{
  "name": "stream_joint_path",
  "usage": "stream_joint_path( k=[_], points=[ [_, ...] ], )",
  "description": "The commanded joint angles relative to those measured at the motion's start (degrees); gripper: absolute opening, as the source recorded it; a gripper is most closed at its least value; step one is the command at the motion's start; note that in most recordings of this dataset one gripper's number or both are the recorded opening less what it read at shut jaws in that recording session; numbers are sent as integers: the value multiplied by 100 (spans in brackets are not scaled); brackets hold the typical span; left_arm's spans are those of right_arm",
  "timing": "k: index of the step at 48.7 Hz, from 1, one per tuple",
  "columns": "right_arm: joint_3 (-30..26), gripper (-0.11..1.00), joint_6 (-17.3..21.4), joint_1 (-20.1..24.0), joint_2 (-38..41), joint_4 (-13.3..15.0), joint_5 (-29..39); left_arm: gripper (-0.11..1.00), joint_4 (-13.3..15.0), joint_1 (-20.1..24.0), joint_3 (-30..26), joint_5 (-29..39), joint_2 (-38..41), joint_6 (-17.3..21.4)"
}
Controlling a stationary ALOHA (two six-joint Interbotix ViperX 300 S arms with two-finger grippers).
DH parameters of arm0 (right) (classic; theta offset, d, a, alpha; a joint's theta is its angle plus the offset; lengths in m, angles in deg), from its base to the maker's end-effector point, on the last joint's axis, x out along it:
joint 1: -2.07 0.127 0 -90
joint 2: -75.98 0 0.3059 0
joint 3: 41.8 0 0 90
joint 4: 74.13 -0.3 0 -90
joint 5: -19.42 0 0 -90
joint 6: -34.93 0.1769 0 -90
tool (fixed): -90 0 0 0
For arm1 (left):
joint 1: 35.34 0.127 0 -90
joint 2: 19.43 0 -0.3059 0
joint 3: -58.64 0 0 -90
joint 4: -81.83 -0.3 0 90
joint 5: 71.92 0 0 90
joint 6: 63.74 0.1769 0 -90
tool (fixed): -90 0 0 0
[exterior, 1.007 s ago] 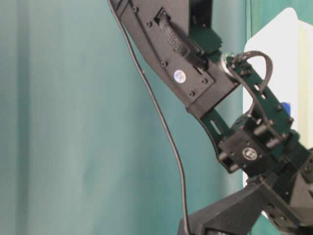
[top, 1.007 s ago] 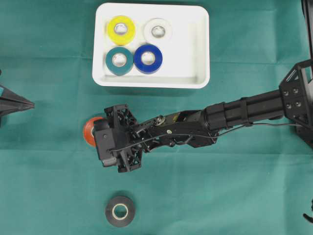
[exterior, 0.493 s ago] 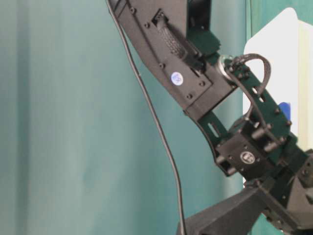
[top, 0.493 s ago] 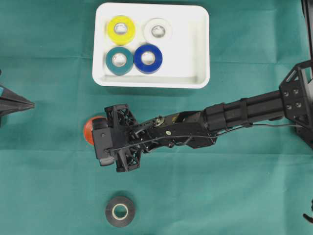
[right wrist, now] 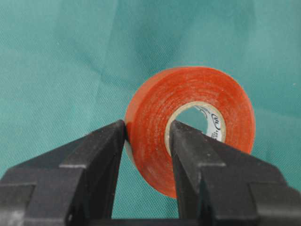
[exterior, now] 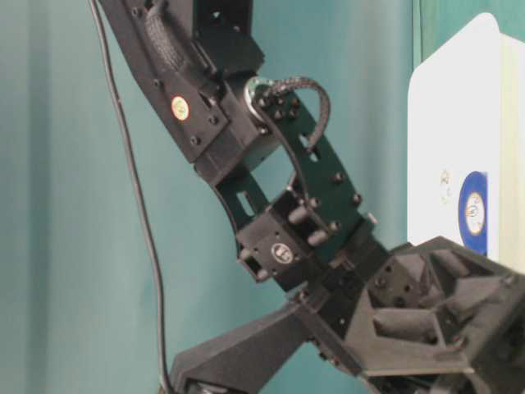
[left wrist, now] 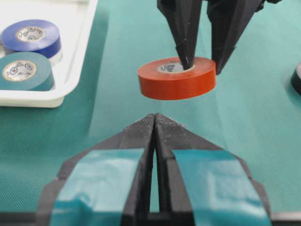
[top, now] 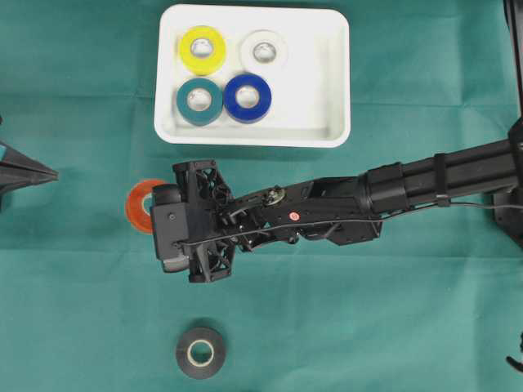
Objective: Put the tape into the white case with the right arm.
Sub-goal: 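Grip the orange-red roll and carry it to the tray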
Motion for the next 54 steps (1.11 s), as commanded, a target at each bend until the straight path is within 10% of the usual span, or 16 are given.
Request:
stream_joint_path(
  k=[1,32,54],
  points=[
    [-123,2,0,-18,-281,9,-18,1,0,18,-88,-26,79,0],
    [-123,2,-18,-1670,-527,35,-123,1,0,18,-97,-26,70,9],
    [281,2,-18,-2021,-817,35,26,1,0,18,-97,-26,79,0]
  ],
)
